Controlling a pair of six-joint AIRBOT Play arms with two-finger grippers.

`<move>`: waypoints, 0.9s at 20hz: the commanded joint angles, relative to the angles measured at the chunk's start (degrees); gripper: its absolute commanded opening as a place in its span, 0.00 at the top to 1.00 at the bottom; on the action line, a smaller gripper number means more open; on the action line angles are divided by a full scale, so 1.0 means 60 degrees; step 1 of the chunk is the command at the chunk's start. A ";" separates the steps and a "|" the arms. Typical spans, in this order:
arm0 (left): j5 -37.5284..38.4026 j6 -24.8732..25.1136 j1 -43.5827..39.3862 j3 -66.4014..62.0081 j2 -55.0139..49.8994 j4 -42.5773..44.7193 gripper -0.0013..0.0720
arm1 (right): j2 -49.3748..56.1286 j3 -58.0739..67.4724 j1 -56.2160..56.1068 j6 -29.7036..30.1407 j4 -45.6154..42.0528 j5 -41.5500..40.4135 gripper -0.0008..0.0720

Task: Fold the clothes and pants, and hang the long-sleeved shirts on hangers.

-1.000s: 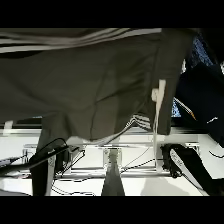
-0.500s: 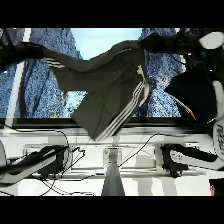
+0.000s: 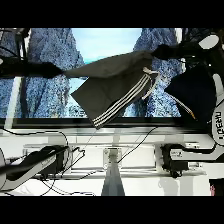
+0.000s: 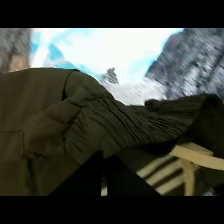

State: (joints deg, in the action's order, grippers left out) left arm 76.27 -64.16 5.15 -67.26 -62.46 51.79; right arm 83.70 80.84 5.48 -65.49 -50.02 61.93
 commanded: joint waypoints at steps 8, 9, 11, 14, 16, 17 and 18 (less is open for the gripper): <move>0.0718 -0.0929 -0.4626 0.2980 0.0182 -0.2146 0.98 | -0.0018 0.0255 0.1053 0.0102 -0.5013 0.2375 0.95; 0.0157 -0.0929 -0.5180 0.3446 0.0182 -0.2146 0.97 | -0.0018 0.0255 0.1053 0.0102 -0.5450 0.2484 0.95; -0.1209 -0.0925 -0.6080 0.4207 0.0182 -0.2146 0.14 | -0.0018 0.0255 0.1053 0.0102 -0.5665 0.2495 0.71; -0.2149 -0.0954 -0.6309 0.4382 0.0186 -0.2025 0.03 | -0.0018 0.0255 0.1045 0.0091 -0.5628 0.2295 0.03; -0.2350 -0.1064 -0.5756 0.4382 0.0186 -0.1552 0.04 | -0.0018 0.0255 0.1045 0.0091 -0.5599 0.2269 0.03; -0.2448 -0.1333 -0.5275 0.4382 0.0186 -0.1118 0.04 | -0.0018 0.0255 0.1045 0.0091 -0.5552 0.2269 0.03; -0.2539 -0.1712 -0.4688 0.4382 0.0186 -0.0597 0.04 | -0.0018 0.0255 0.1045 0.0091 -0.5453 0.2255 0.03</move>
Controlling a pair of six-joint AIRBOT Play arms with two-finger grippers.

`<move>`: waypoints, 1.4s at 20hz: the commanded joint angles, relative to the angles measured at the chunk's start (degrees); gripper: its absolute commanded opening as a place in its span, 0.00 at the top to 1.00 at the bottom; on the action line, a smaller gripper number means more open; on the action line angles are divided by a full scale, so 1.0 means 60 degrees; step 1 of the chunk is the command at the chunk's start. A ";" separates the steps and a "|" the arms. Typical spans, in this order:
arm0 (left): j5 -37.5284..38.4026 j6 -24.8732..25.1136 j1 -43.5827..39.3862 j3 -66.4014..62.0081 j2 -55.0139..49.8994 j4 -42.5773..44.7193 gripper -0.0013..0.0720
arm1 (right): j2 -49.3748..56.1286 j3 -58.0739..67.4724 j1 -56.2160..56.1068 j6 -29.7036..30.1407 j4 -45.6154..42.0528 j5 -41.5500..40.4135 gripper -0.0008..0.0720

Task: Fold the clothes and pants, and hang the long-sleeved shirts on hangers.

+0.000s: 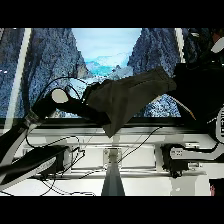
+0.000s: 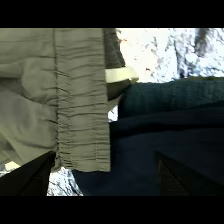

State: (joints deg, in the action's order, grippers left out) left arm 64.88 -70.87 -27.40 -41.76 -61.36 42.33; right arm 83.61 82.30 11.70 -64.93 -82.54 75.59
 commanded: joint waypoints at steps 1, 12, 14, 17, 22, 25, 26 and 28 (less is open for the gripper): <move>-0.0681 -0.0936 0.1337 0.0135 0.0004 0.1479 0.04 | -0.0004 0.0011 0.0007 -0.0004 0.0033 -0.0036 0.03; -0.3665 -0.0488 0.2871 0.2484 -0.0707 -0.0663 0.05 | -0.0004 0.0011 0.0007 -0.0004 0.0688 -0.0412 0.04; -0.4317 -0.0015 0.2269 0.2459 -0.1362 -0.1585 0.04 | -0.0004 0.0011 0.0004 -0.0022 0.0878 -0.0466 0.04; -0.4430 0.0878 0.1497 0.2084 -0.2284 -0.2677 0.06 | -0.0004 0.0011 0.0004 -0.0036 0.1351 -0.0375 0.04; -0.4645 0.1231 0.1268 0.1053 -0.2903 -0.2197 0.48 | -0.0004 0.0011 0.0004 -0.0033 0.2098 -0.0127 0.04; -0.5100 0.1286 0.1410 0.0488 -0.2903 -0.1264 0.97 | -0.0004 0.0011 0.0004 -0.0131 0.2175 -0.0029 0.04; -0.5009 0.1410 0.1526 0.0262 -0.2900 -0.0787 0.98 | -0.0004 0.0011 0.0004 -0.0328 0.2266 -0.0029 0.04; -0.4175 0.1399 0.2025 -0.0361 -0.2823 0.0896 0.98 | 0.0000 -0.0040 0.0004 -0.0357 0.2583 0.0018 0.04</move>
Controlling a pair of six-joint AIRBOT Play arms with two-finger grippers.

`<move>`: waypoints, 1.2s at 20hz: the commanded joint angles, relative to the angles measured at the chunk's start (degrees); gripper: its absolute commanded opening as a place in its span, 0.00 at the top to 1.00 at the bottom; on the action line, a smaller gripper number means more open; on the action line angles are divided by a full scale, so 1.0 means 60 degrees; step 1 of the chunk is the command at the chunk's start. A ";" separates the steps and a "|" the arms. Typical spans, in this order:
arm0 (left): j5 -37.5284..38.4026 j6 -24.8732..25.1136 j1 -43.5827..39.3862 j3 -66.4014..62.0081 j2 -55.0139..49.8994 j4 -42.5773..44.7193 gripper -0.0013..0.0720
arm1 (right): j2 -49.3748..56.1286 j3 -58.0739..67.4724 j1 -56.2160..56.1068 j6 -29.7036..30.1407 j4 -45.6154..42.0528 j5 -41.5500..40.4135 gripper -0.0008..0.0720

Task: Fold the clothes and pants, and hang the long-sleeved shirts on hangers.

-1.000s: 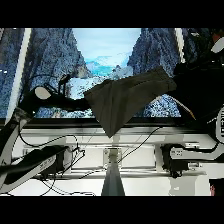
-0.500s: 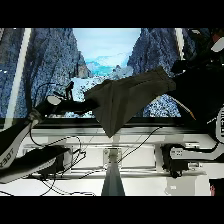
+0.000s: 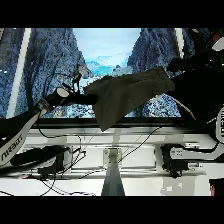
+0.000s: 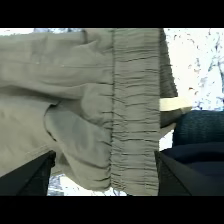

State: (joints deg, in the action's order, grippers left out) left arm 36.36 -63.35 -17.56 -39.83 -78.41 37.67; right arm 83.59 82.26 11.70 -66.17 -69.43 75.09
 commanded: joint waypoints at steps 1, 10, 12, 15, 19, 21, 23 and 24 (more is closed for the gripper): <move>0.1257 0.0142 0.0761 -0.1067 0.0127 0.2892 0.98 | 0.0018 -0.0091 -0.0015 -0.0149 0.0433 0.0106 0.04; 0.3738 0.0816 0.4390 -0.2382 0.0929 0.8040 0.98 | 0.1100 -0.2036 -0.1814 -0.0699 0.1111 -0.1989 0.04; 0.3734 0.0816 0.4462 -0.2379 0.0798 0.8040 0.98 | 0.1599 -0.2062 -0.2415 -0.2386 0.1643 -0.2871 0.03; 0.3632 0.0816 0.4328 -0.2379 0.0681 0.8036 0.98 | 0.2186 -0.2062 -0.3053 -0.2572 0.3005 -0.3279 0.03; 0.3628 0.0812 0.4299 -0.2379 0.0681 0.7475 0.98 | 0.2747 -0.2062 -0.3417 -0.2572 0.4091 -0.2951 0.02; 0.3625 0.0816 0.4299 -0.2379 0.0681 0.7104 0.98 | 0.2889 -0.2065 -0.3523 -0.2568 0.4229 -0.2951 0.02; 0.3625 0.0812 0.4291 -0.2379 0.0681 0.7031 0.98 | 0.2987 -0.2065 -0.3632 -0.2565 0.4368 -0.2991 0.03; 0.3625 0.0816 0.4291 -0.2379 0.0678 0.7031 0.98 | 0.3024 -0.2062 -0.3716 -0.2557 0.4393 -0.3056 0.03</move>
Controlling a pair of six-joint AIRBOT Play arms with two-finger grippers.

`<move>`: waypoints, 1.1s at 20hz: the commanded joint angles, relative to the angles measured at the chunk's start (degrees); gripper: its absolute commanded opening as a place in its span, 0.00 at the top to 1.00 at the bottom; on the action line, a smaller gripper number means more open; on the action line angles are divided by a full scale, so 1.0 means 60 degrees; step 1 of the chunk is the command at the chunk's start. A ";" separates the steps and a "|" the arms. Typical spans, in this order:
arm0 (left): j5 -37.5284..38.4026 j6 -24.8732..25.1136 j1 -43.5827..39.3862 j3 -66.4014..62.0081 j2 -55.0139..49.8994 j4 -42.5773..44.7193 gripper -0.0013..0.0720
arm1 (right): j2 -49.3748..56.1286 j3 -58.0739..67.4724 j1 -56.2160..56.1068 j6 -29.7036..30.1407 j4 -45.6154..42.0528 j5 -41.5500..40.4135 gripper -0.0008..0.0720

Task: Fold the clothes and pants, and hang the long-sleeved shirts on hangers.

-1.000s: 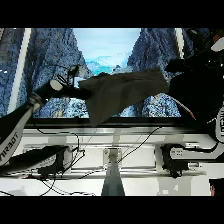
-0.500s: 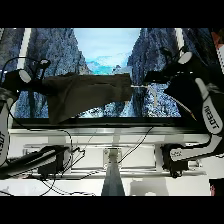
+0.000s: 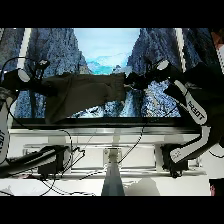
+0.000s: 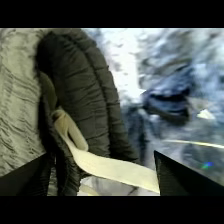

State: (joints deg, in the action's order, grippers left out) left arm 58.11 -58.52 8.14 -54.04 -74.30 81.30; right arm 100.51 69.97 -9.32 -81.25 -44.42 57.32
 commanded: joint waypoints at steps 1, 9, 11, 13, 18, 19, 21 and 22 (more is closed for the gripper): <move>0.0000 0.0007 0.0007 -0.0011 -0.0007 -0.0240 0.98 | 0.0219 -0.0015 -0.0321 -0.0011 0.0273 -0.0186 0.04; 0.0000 0.0011 0.0007 -0.0011 -0.0007 -0.0240 0.98 | 0.0204 0.1537 0.0328 0.0484 -0.0721 0.1169 0.04; 0.0000 0.0007 0.0007 -0.0011 -0.0007 -0.0240 0.98 | 0.0211 0.1738 0.0488 0.0441 -0.0725 0.1209 0.04; 0.0004 0.0007 0.0007 -0.0011 -0.0007 -0.0240 0.98 | 0.0215 0.1789 0.0535 0.0222 -0.0627 0.1224 0.04; 0.0004 0.0007 -0.0051 -0.0011 -0.0062 -0.0550 0.98 | 0.0291 0.1789 -0.0084 -0.0109 -0.0816 0.1198 0.04; 0.0004 0.0007 -0.0051 -0.0004 -0.0106 -0.0707 0.98 | 0.0423 0.1789 -0.0277 -0.0153 -0.0918 0.1155 0.04; 0.0004 0.0007 -0.0055 0.0000 -0.0182 -0.1060 0.98 | 0.0812 0.1789 -0.0605 -0.0594 -0.0874 0.1140 0.04; 0.0004 0.0007 -0.0051 0.0000 -0.0204 -0.1151 0.98 | 0.1020 0.1789 -0.0765 -0.0627 -0.0852 0.1035 0.04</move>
State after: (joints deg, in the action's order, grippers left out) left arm 58.15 -58.50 7.84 -54.04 -75.09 76.90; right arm 104.31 80.64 -11.44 -82.98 -49.19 64.10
